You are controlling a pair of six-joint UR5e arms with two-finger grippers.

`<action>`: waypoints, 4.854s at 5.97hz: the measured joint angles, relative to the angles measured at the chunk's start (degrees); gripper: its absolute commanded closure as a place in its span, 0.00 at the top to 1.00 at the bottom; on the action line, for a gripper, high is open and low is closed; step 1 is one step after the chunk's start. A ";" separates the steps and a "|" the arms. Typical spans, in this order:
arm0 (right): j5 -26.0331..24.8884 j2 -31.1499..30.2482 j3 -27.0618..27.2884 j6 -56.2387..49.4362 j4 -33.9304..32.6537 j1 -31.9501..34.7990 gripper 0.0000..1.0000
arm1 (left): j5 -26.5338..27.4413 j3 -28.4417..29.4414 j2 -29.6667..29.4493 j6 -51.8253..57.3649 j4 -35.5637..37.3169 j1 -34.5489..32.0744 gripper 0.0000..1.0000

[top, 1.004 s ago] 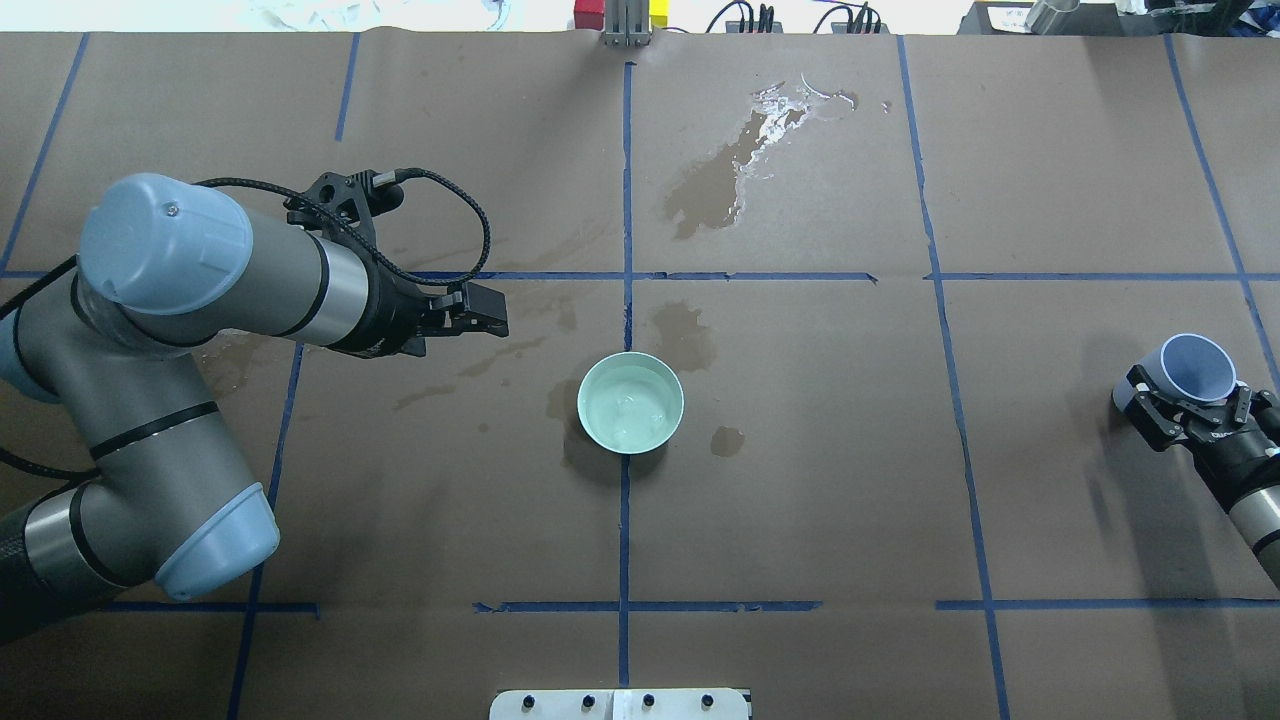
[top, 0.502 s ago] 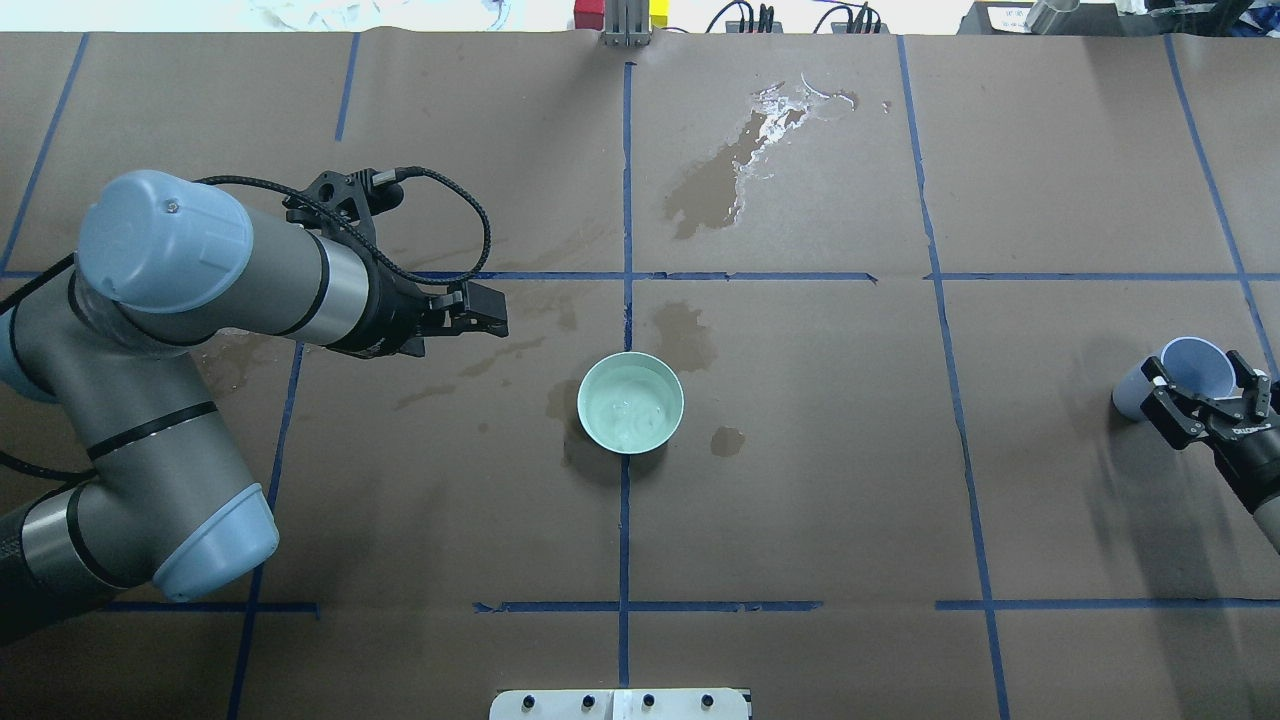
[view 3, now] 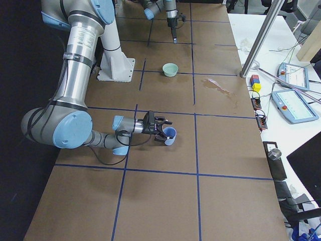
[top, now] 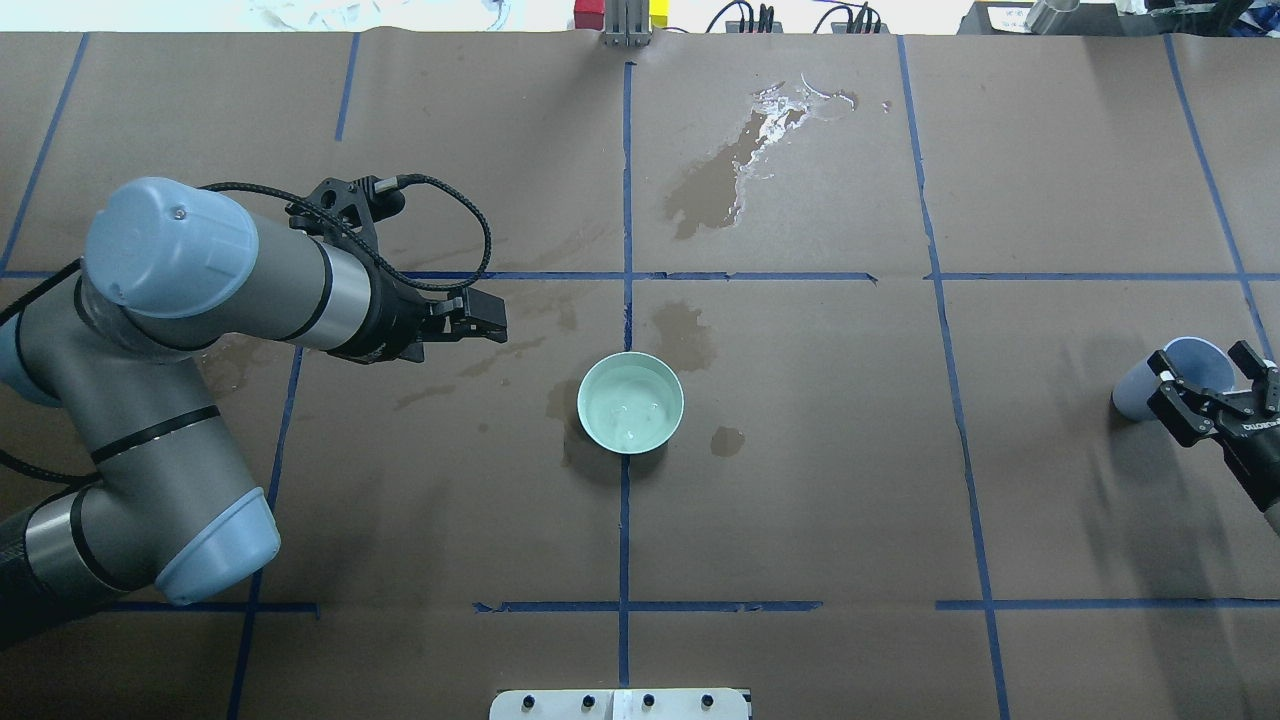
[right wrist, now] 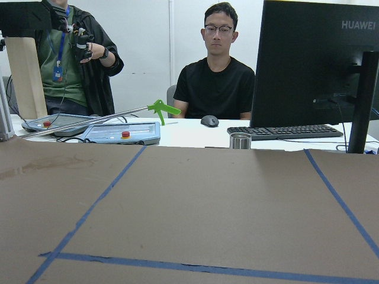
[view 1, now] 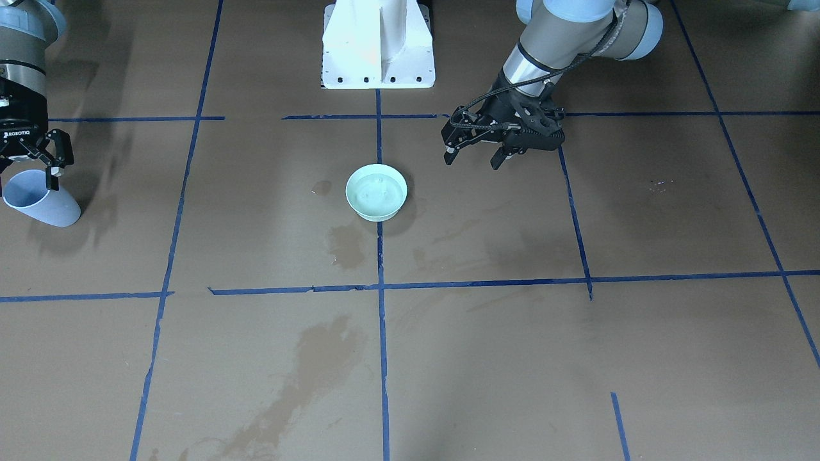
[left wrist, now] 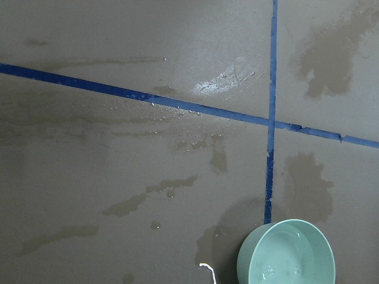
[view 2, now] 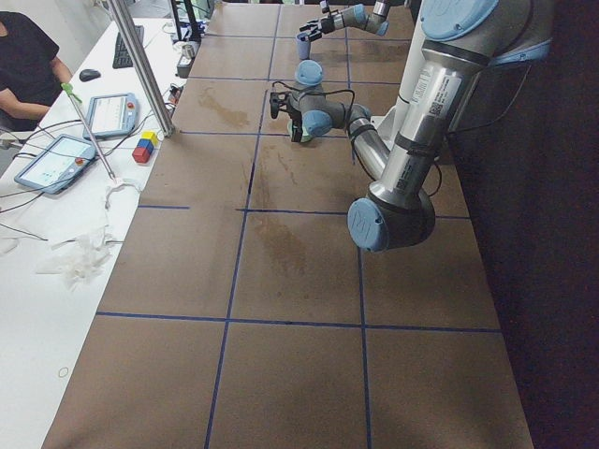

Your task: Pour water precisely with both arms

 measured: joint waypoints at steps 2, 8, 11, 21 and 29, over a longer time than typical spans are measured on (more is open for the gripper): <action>2.75 -0.34 1.81 -2.56 0.04 1.55 0.99 | 0.07 0.50 -3.13 -1.81 5.36 1.23 1.00; 57.15 4.27 3.77 -10.73 -9.91 39.15 0.97 | 4.58 16.34 -15.45 -4.15 11.52 8.33 0.88; 87.75 5.92 4.89 -21.71 -23.13 59.32 0.99 | 4.73 19.85 -17.35 -4.41 11.47 9.79 0.42; 106.13 7.87 9.96 -35.61 -45.91 70.82 0.99 | -7.14 8.46 -7.90 8.11 10.99 -0.75 0.00; 103.45 16.43 12.44 -57.70 -89.49 70.02 0.99 | -22.98 9.24 17.12 45.40 -0.25 -20.79 0.00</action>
